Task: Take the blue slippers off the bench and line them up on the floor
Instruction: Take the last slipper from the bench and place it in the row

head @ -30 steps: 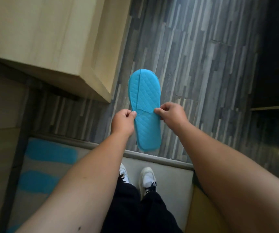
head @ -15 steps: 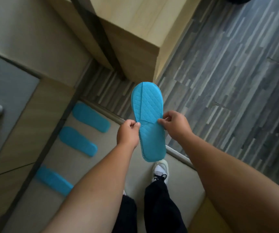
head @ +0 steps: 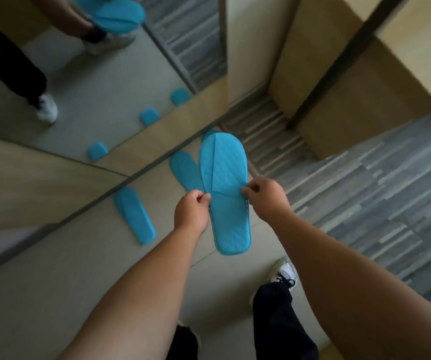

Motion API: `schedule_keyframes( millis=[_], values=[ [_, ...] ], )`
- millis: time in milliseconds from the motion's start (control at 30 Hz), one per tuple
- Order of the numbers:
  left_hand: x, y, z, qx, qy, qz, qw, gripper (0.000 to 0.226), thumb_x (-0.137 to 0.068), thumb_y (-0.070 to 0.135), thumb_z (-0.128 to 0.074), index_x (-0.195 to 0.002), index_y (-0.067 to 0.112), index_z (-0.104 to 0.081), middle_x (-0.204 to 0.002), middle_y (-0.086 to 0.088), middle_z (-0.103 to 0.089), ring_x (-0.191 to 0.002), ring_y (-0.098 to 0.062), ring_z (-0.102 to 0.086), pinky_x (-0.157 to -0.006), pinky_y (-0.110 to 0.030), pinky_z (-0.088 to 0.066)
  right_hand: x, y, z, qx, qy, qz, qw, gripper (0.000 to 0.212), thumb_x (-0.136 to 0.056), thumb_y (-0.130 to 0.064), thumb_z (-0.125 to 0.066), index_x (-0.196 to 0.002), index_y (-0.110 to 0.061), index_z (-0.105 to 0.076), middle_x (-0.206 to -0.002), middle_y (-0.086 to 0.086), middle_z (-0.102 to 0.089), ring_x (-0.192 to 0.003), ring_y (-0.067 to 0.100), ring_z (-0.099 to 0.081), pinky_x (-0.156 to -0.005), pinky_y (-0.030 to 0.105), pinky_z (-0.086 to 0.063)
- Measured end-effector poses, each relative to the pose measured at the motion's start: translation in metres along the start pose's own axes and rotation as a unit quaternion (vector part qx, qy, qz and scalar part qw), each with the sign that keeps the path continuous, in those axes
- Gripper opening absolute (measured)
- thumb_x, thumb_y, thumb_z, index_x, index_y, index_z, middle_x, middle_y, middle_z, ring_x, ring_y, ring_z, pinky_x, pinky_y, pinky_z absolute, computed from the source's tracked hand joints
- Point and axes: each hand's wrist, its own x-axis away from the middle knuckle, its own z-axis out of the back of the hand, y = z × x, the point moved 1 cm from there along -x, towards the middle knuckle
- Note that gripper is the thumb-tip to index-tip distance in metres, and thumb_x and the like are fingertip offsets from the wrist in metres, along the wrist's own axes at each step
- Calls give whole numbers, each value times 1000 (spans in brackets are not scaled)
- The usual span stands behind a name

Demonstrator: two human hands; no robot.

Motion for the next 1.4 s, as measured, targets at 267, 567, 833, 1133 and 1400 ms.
schedule_keyframes(
  millis=[267, 567, 833, 1133, 1400],
  values=[
    [12, -126, 131, 19, 97, 60, 993, 26, -94, 33, -49, -82, 12, -59, -84, -8, -64, -82, -30, -58, -67, -34, -40, 42, -108, -143, 62, -84, 60, 993, 13, -86, -26, -63, -84, -13, -64, -81, 5, -67, -77, 24, -61, -68, 36, -50],
    [28, -258, 220, 78, 138, 114, 981, 29, -96, 30, -48, -80, 7, -57, -72, -3, -57, -68, -22, -51, -56, -30, -34, 97, -174, -282, 128, -133, 91, 979, 11, -89, -25, -57, -82, -18, -62, -80, 3, -67, -76, 22, -64, -58, 27, -45],
    [9, -349, 263, 65, 166, 146, 973, 20, -95, 29, -49, -84, 14, -57, -75, 2, -57, -68, -18, -52, -56, -28, -34, 102, -202, -387, 153, -173, 113, 966, 14, -90, -22, -57, -79, -15, -62, -78, 6, -66, -72, 24, -61, -59, 30, -47],
    [-35, -413, 257, 56, 176, 181, 966, 19, -95, 29, -48, -82, 17, -56, -73, 3, -58, -69, -19, -55, -57, -29, -38, 75, -191, -466, 231, -182, 106, 950, 20, -88, -21, -50, -69, -17, -52, -68, 3, -57, -62, 22, -53, -49, 27, -34],
    [-102, -491, 205, 63, 174, 177, 967, 20, -94, 28, -48, -83, 15, -58, -76, 0, -60, -71, -21, -55, -60, -30, -38, 24, -142, -545, 259, -153, 85, 950, 18, -89, -23, -47, -73, -17, -54, -68, 1, -56, -61, 20, -52, -47, 27, -31]
  ],
)
